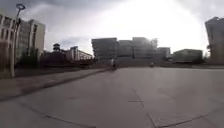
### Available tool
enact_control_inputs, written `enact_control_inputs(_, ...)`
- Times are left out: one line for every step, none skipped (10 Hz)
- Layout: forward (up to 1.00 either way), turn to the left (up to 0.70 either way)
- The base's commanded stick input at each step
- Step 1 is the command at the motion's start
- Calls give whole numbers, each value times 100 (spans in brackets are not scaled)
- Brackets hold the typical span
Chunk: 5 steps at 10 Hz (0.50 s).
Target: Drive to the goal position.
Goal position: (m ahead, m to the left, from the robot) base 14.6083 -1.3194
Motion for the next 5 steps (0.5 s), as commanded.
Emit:
enact_control_inputs(85,0)
enact_control_inputs(85,0)
enact_control_inputs(85,0)
enact_control_inputs(85,0)
enact_control_inputs(85,0)
